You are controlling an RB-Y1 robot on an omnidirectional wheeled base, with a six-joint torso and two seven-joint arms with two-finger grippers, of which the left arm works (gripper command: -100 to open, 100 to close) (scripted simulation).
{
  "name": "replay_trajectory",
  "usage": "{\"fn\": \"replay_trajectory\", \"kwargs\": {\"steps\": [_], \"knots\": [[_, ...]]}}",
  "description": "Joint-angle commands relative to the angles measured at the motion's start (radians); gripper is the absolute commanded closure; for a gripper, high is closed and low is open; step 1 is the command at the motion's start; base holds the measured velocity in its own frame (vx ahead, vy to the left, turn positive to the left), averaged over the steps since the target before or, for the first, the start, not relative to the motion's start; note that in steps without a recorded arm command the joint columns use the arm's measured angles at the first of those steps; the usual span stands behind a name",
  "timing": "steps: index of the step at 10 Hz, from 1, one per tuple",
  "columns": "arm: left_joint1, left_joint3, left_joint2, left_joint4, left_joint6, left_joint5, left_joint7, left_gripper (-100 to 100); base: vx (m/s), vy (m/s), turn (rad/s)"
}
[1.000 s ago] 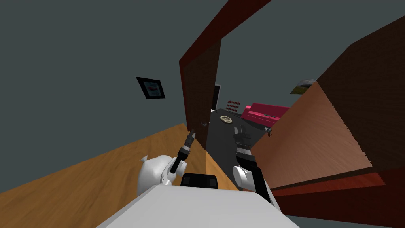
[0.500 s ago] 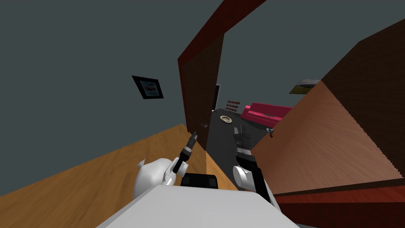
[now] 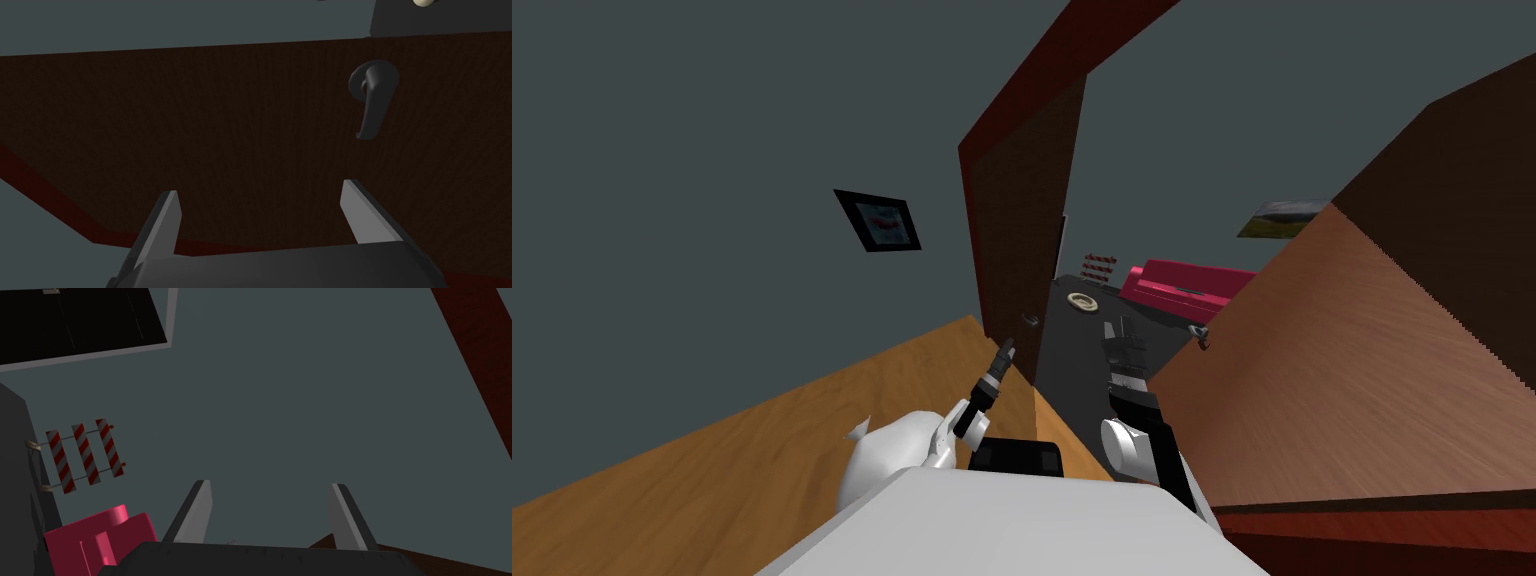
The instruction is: Push the door open
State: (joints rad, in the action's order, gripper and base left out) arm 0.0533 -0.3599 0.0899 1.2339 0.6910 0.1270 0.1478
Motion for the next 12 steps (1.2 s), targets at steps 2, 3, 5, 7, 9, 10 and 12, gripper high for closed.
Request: {"fn": "replay_trajectory", "kwargs": {"steps": [2,3,5,7,9,10,12], "knots": [[-0.027,-0.020,-0.001,-0.073,0.018,0.008,0.015,-100,0.089,0.049,-0.040],[-0.038,-0.027,-0.002,-0.102,0.024,0.011,0.020,-100,0.089,0.043,-0.039],[-0.058,-0.041,-0.003,-0.153,0.036,0.017,0.031,-100,0.097,0.063,-0.035],[-0.077,-0.054,-0.004,-0.206,0.047,0.023,0.041,-100,0.092,0.061,-0.038],[-0.096,-0.067,-0.006,-0.256,0.058,0.028,0.051,-100,0.097,0.057,-0.032],[-0.104,-0.073,-0.007,-0.278,0.063,0.031,0.055,-100,0.083,0.060,-0.034],[-0.120,-0.085,-0.009,-0.321,0.072,0.036,0.064,-100,0.084,0.051,-0.028]]}}
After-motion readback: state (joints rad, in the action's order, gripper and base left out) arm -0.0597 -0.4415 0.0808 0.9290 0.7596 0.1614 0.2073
